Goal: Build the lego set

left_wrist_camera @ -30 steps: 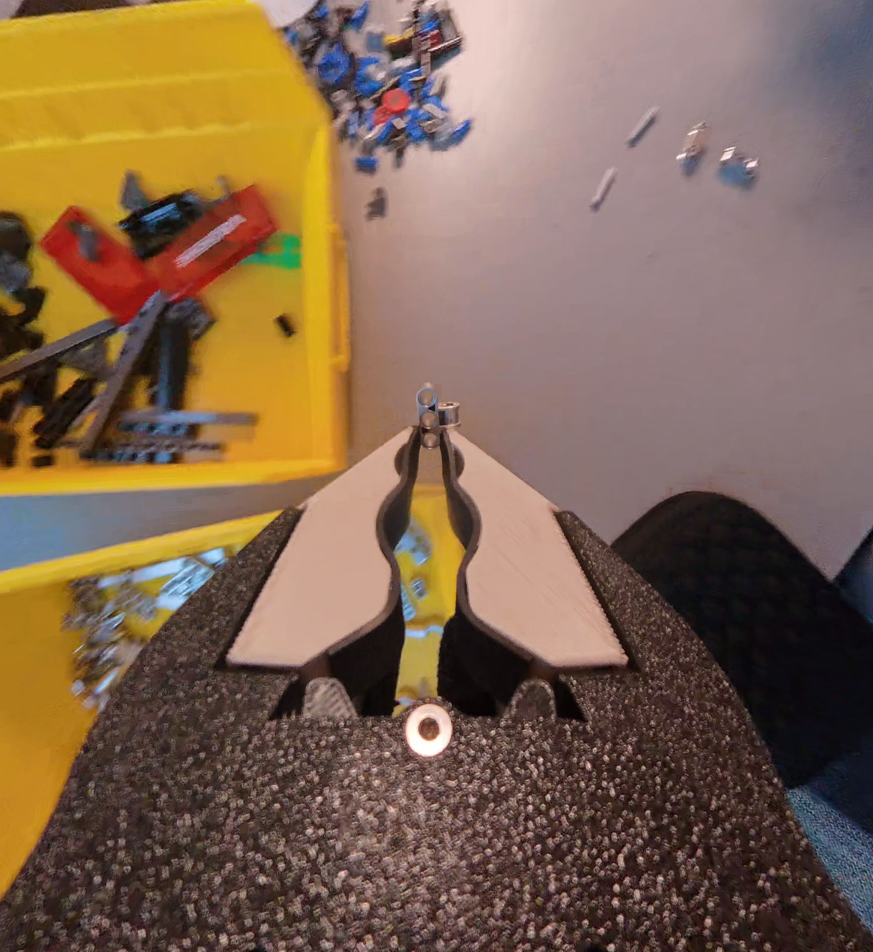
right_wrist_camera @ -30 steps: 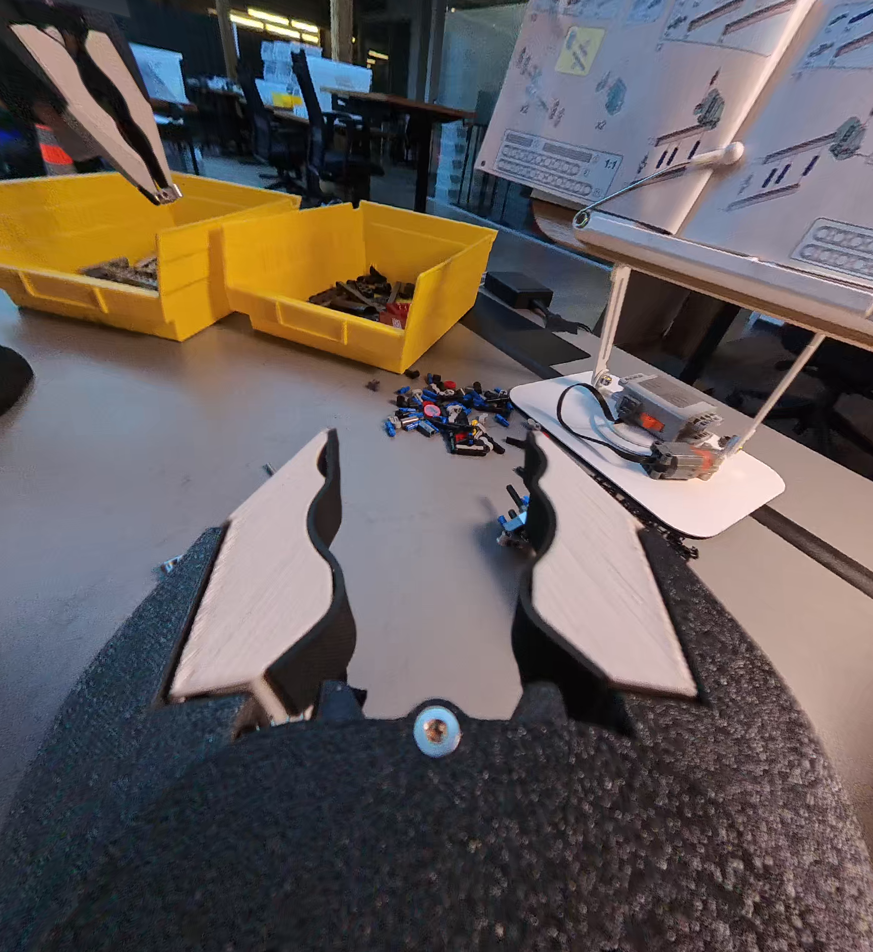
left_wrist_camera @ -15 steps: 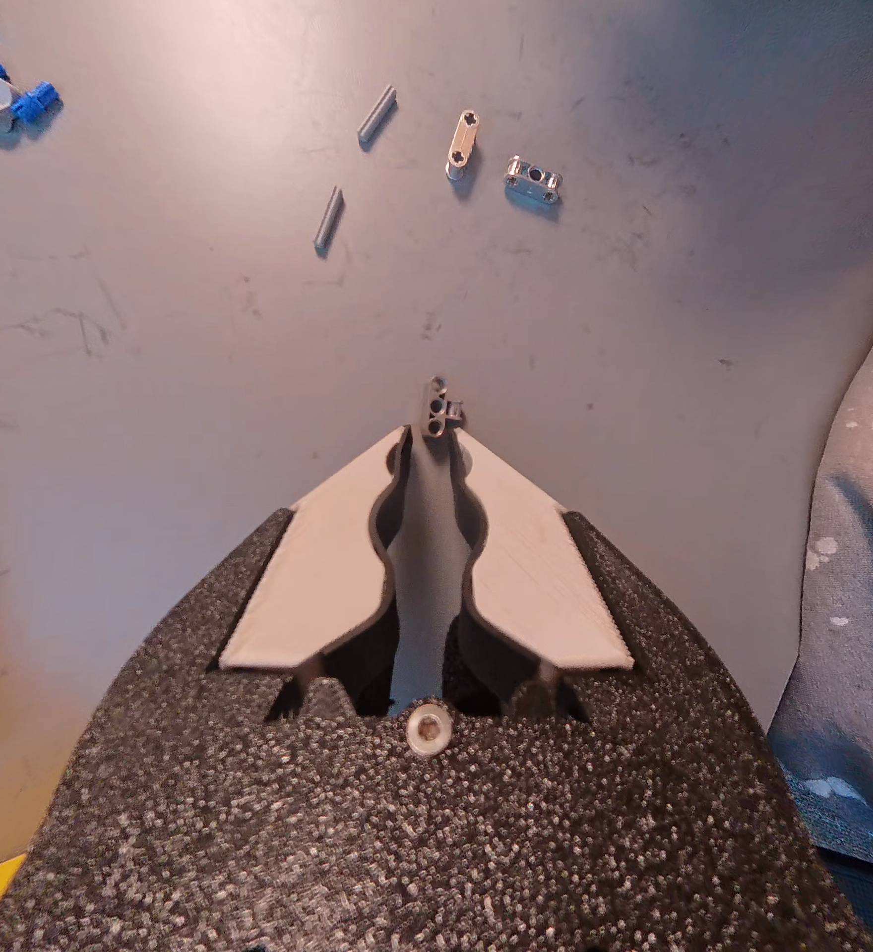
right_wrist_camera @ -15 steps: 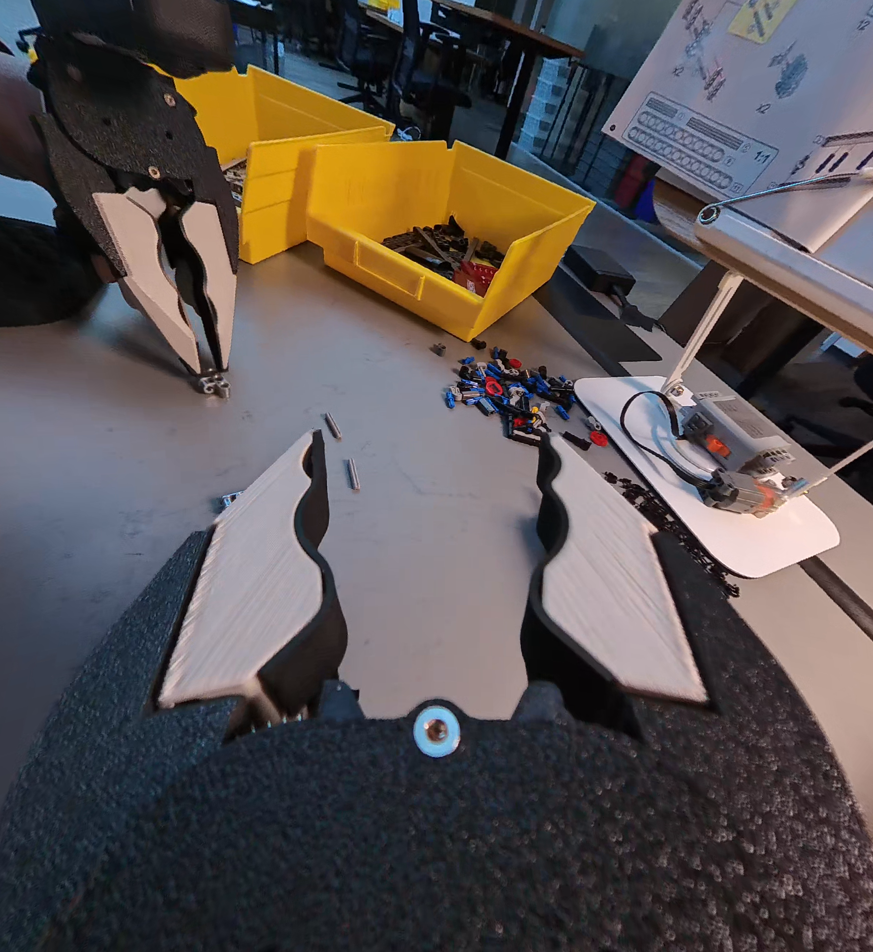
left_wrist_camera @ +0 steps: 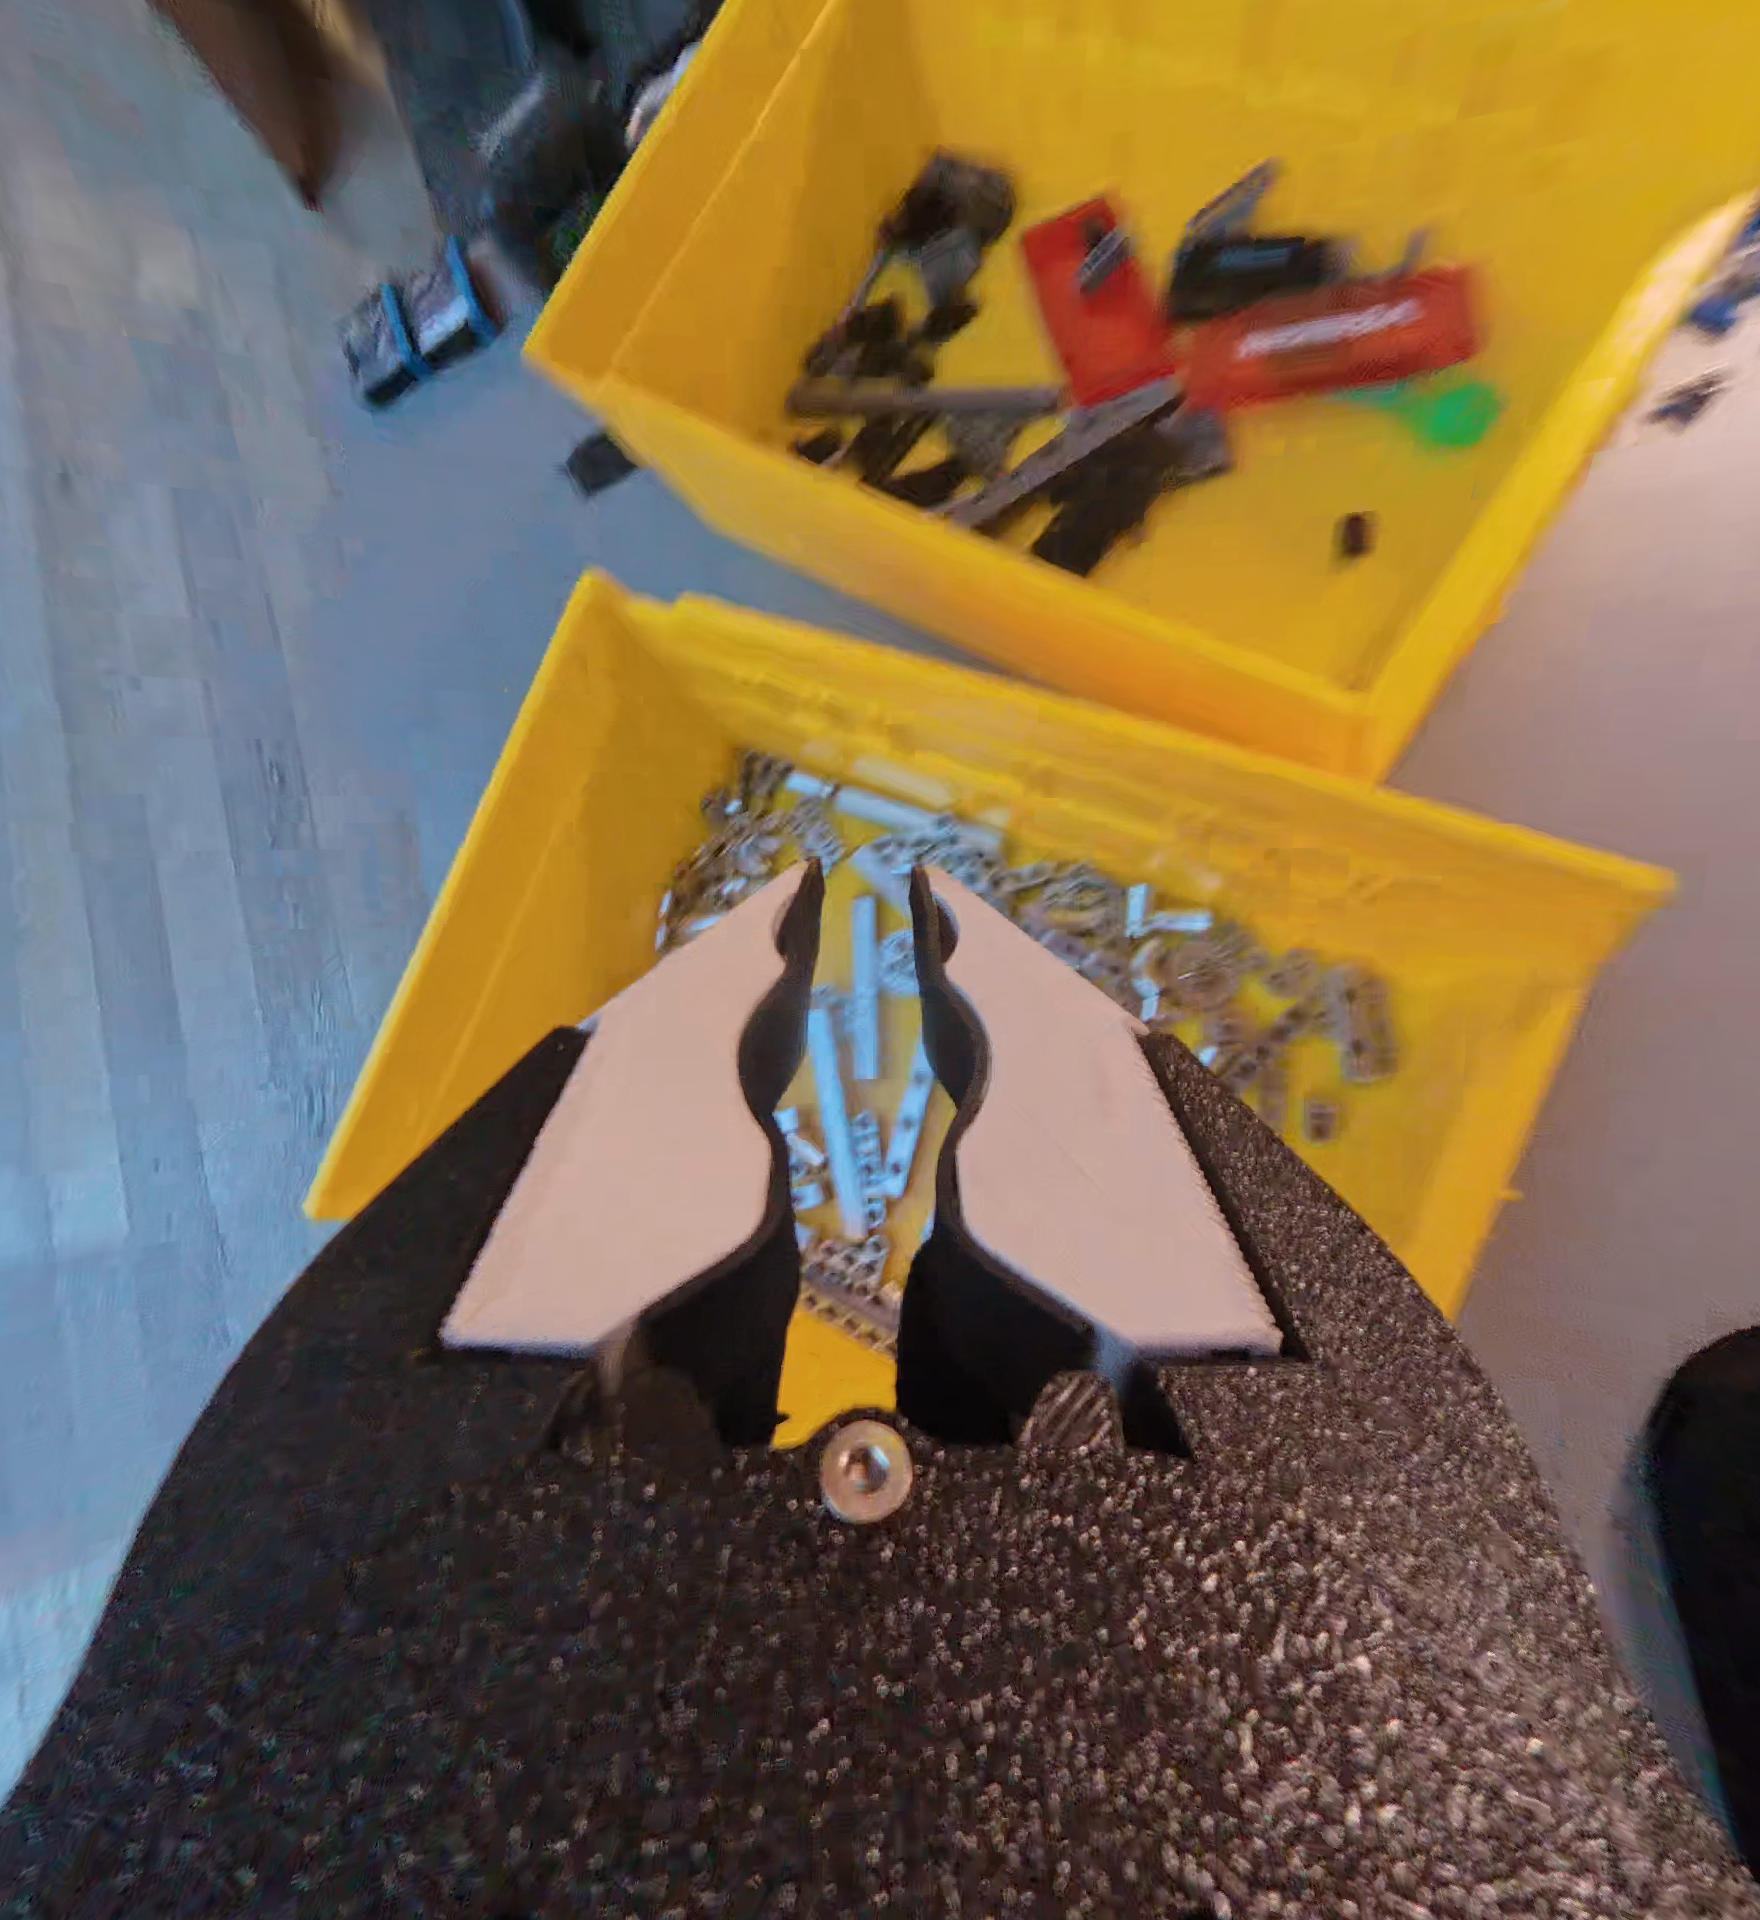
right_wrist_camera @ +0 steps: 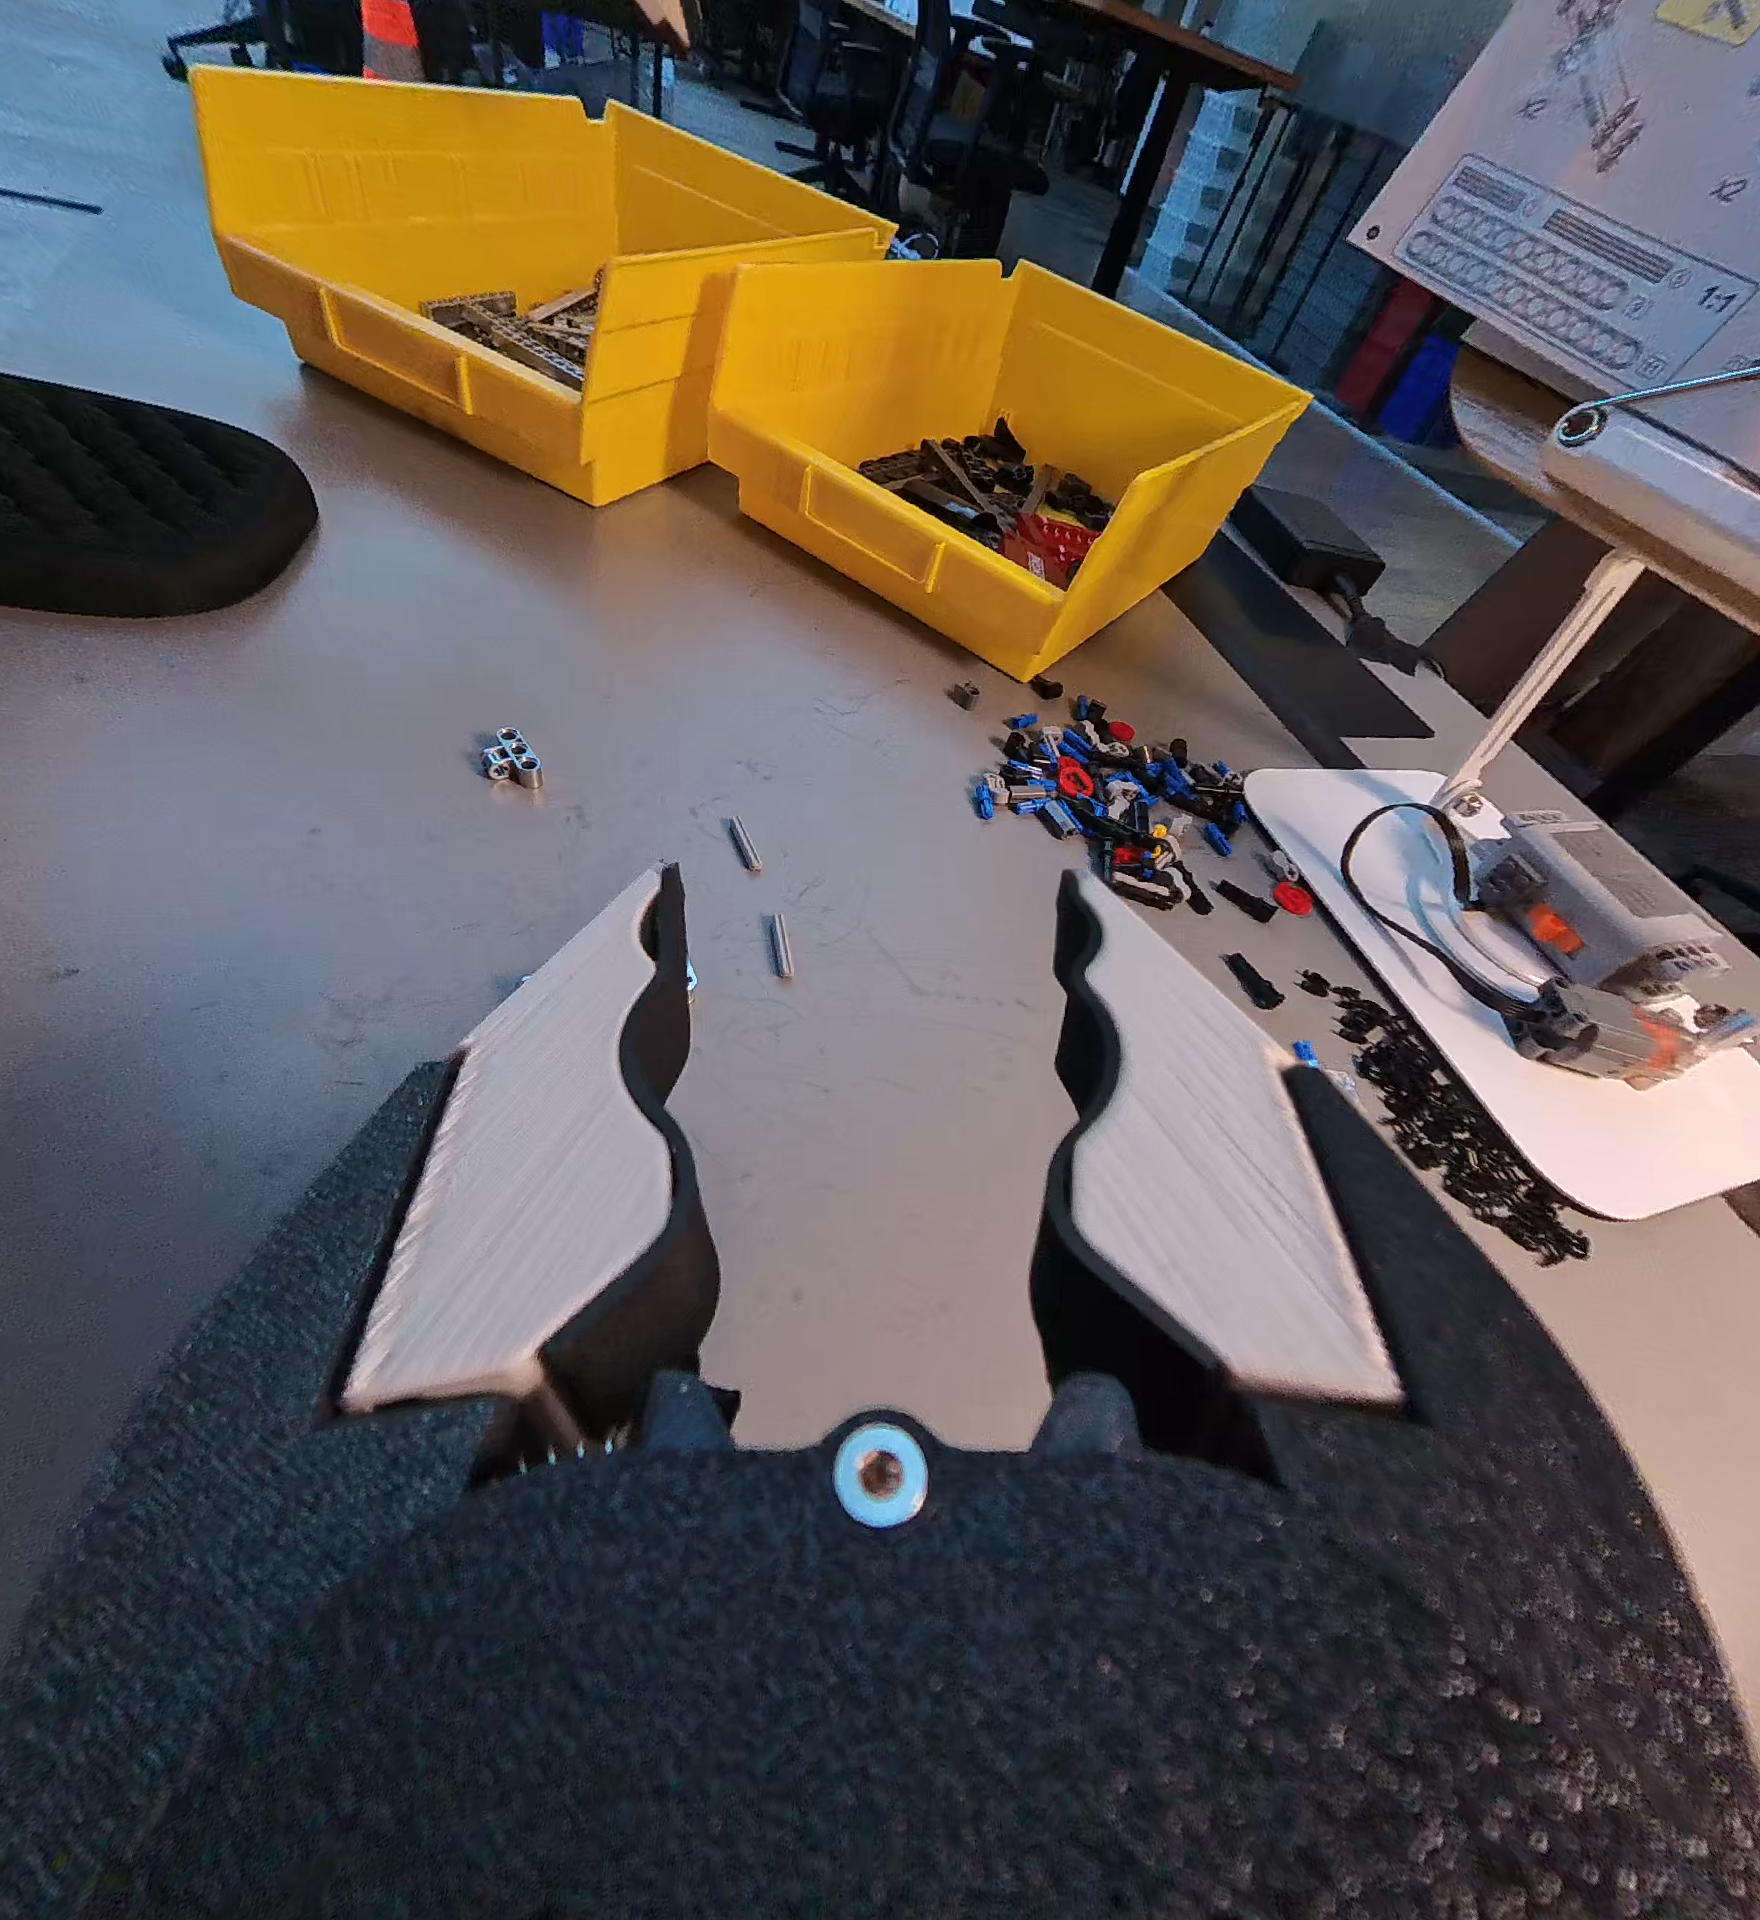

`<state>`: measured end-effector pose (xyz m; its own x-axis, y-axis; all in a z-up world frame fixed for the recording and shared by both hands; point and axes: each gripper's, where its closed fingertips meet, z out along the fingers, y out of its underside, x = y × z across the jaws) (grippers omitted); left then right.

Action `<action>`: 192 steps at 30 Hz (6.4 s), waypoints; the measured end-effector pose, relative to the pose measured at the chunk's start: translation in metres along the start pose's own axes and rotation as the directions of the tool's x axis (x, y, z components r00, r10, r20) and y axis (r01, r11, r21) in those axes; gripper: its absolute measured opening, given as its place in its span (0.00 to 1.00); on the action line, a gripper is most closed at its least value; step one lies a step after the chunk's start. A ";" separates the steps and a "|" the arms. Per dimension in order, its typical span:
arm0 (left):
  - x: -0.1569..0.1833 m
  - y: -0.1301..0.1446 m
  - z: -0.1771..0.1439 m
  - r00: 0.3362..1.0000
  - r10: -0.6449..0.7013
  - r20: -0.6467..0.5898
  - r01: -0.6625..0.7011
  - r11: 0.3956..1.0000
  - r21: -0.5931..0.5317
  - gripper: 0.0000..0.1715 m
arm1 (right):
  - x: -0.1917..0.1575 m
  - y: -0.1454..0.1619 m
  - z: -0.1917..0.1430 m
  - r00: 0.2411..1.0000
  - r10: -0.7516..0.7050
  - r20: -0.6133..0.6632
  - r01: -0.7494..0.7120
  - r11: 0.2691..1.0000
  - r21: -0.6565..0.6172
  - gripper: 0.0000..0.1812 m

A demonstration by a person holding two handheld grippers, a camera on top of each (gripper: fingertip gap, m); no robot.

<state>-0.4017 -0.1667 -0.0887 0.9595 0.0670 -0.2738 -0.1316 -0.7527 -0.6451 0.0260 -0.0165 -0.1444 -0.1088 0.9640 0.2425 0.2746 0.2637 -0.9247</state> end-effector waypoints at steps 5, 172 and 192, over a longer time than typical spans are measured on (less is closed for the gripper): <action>-0.068 0.088 0.034 1.000 0.004 -0.031 -0.016 0.930 -0.368 0.09 | 0.000 0.001 0.001 1.000 0.012 0.004 -0.012 1.000 0.002 0.37; 0.045 0.118 0.046 0.797 0.421 -0.433 -0.571 0.761 -0.310 0.00 | 0.012 0.045 0.026 0.994 0.101 -0.043 -0.108 0.973 -0.206 0.31; 0.125 0.126 0.046 0.480 0.466 -0.744 -0.699 0.715 -0.003 0.01 | 0.032 0.046 0.020 0.971 0.212 -0.108 -0.228 0.957 -0.178 0.31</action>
<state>-0.3098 -0.2229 -0.2371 0.5843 -0.8055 0.0986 -0.7642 -0.5870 -0.2672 0.0161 0.0262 -0.1849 0.0556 0.9959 0.0717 0.4579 0.0384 -0.8882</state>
